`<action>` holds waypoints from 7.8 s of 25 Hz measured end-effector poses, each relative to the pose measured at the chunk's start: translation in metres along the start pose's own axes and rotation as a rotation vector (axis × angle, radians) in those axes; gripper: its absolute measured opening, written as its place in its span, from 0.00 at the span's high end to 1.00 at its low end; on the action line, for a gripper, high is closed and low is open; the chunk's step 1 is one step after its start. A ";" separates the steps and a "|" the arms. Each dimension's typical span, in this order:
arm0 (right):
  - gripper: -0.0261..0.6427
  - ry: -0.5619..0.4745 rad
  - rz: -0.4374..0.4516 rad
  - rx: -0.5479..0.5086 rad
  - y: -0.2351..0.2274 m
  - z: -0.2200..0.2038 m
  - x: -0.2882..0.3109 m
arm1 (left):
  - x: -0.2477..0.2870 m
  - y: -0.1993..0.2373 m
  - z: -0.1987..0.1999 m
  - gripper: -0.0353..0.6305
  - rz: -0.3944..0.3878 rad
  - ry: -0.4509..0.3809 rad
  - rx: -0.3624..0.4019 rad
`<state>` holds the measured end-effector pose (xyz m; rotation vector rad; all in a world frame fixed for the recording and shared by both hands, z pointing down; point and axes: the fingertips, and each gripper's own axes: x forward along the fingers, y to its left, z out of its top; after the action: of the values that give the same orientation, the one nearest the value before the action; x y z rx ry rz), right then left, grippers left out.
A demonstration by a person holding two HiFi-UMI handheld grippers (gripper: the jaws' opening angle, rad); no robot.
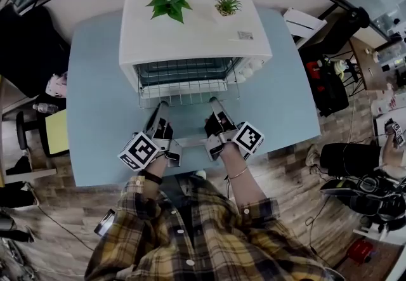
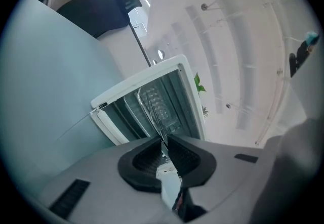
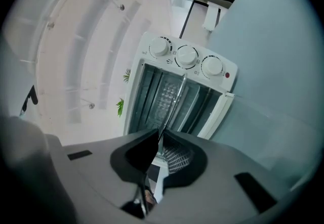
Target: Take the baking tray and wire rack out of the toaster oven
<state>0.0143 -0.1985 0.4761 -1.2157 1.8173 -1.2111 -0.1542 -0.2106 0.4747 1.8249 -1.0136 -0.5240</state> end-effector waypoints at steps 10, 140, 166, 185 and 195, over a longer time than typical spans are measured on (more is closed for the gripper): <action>0.91 0.038 0.067 -0.032 0.024 -0.011 -0.053 | -0.050 -0.027 -0.025 0.89 0.007 -0.067 0.070; 0.59 -0.018 -0.094 -0.015 -0.001 0.018 -0.003 | 0.035 -0.032 -0.019 0.23 -0.029 0.052 -0.166; 0.73 -0.121 -0.113 0.234 -0.071 0.012 0.121 | 0.108 0.085 0.035 0.53 0.069 -0.179 -0.400; 0.93 -0.089 -0.128 0.339 -0.074 -0.004 0.088 | 0.076 0.080 0.022 0.92 0.150 -0.188 -0.388; 0.93 -0.009 -0.102 0.357 -0.059 -0.026 0.034 | 0.024 0.061 -0.004 0.92 0.151 -0.195 -0.355</action>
<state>-0.0001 -0.2298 0.5400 -1.1140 1.4658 -1.5073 -0.1629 -0.2401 0.5322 1.3926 -1.1008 -0.7482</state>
